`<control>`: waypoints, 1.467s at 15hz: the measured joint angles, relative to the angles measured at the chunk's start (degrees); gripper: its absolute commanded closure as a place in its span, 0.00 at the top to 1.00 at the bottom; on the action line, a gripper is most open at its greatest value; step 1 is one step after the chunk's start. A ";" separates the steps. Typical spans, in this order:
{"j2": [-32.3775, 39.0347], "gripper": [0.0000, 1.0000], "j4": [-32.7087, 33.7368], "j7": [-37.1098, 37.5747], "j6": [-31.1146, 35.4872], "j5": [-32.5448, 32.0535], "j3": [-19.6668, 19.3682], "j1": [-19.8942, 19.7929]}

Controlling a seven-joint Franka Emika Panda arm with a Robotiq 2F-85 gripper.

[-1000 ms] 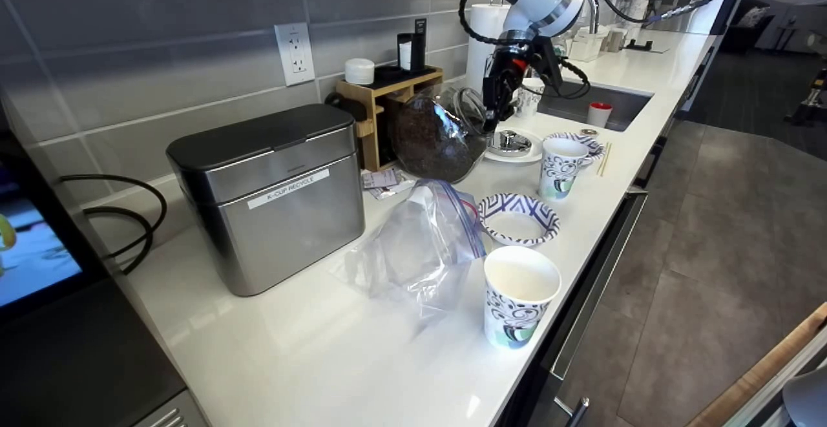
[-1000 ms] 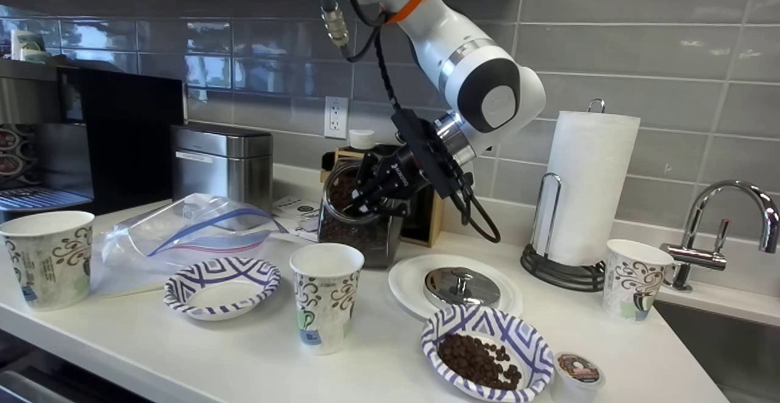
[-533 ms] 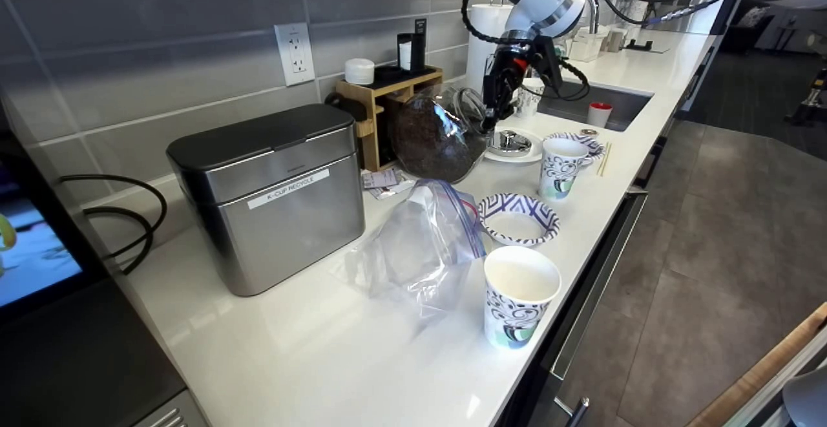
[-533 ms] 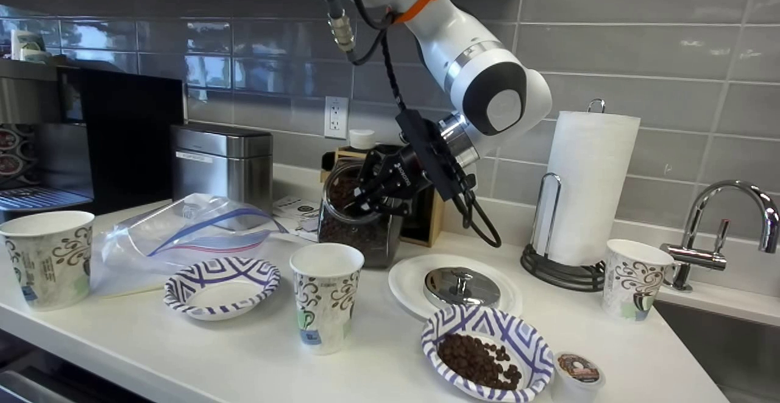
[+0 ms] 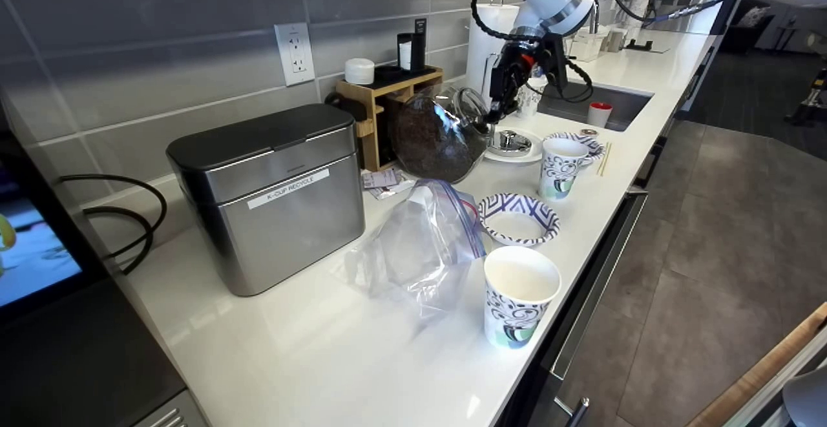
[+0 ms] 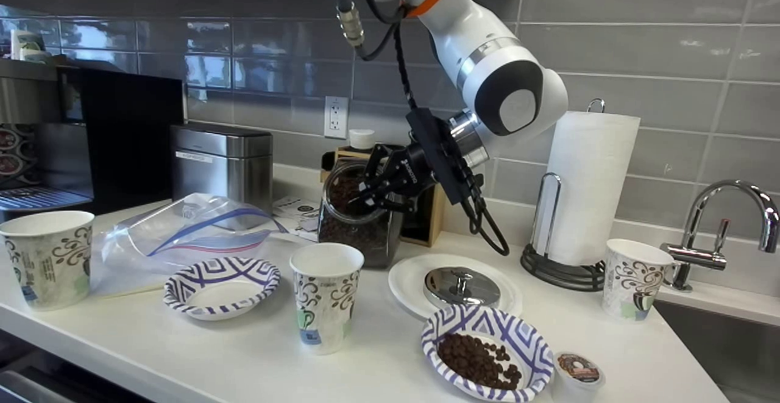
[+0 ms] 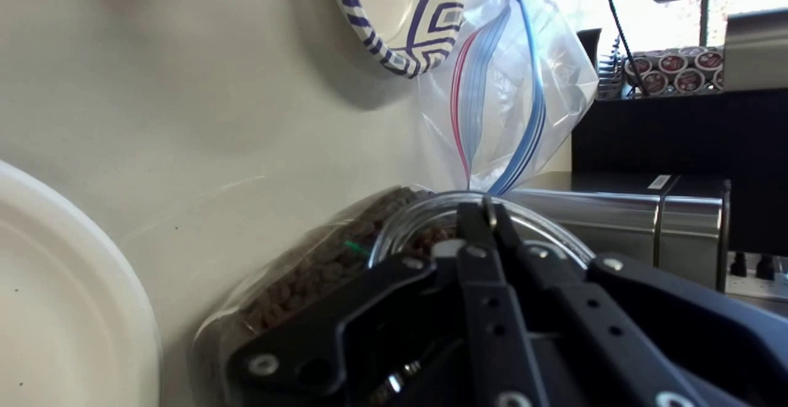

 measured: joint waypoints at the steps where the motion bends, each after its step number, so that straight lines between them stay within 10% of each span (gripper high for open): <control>1: -0.22 0.01 -0.09 -0.61 -0.82 0.17 0.00 -0.31; 22: -25.88 0.01 -30.16 -18.57 -0.09 -5.48 -7.73 -2.77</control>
